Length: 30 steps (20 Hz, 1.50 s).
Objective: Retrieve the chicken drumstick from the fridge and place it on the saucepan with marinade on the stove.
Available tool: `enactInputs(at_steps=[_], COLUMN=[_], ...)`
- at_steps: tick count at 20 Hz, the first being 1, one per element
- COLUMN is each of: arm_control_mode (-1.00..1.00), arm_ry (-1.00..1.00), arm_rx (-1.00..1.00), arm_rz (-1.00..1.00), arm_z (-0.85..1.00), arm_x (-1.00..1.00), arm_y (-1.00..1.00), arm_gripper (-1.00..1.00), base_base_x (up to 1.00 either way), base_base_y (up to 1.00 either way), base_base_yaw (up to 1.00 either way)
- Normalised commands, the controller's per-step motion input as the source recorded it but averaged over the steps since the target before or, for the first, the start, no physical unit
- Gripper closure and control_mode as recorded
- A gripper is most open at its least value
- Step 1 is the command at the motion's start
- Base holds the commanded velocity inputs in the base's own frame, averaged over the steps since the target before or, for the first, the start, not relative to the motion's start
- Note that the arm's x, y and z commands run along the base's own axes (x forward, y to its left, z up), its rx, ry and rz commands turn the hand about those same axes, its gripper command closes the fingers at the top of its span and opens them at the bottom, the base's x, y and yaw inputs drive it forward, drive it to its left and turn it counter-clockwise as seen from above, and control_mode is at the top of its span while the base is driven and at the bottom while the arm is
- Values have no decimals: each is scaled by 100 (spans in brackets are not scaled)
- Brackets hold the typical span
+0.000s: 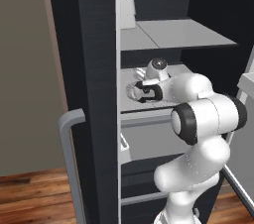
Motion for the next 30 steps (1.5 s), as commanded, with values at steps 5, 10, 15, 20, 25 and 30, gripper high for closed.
enactInputs(at_steps=[5, 10, 15, 20, 25, 30], arm_control_mode=[-100, -100, -100, -100, -100, -100], arm_ry=[0, 0, 0, 0, 0, 0], arm_rx=[0, 1, 1, 0, 1, 2], arm_rz=[0, 3, 6, 9, 6, 4], arm_z=[78, 51, 12, 14, 42, 59], arm_x=[-59, -87, -100, -100, -100, -100], arm_y=[-3, -9, -13, -14, -8, -5], arm_gripper=[100, 100, 100, 100, 100, 100], base_base_x=[0, 0, 0, 0, 0, 0], base_base_y=[0, 0, 0, 0, 0, 0], base_base_yaw=[0, 0, 0, 0, 0, 0])
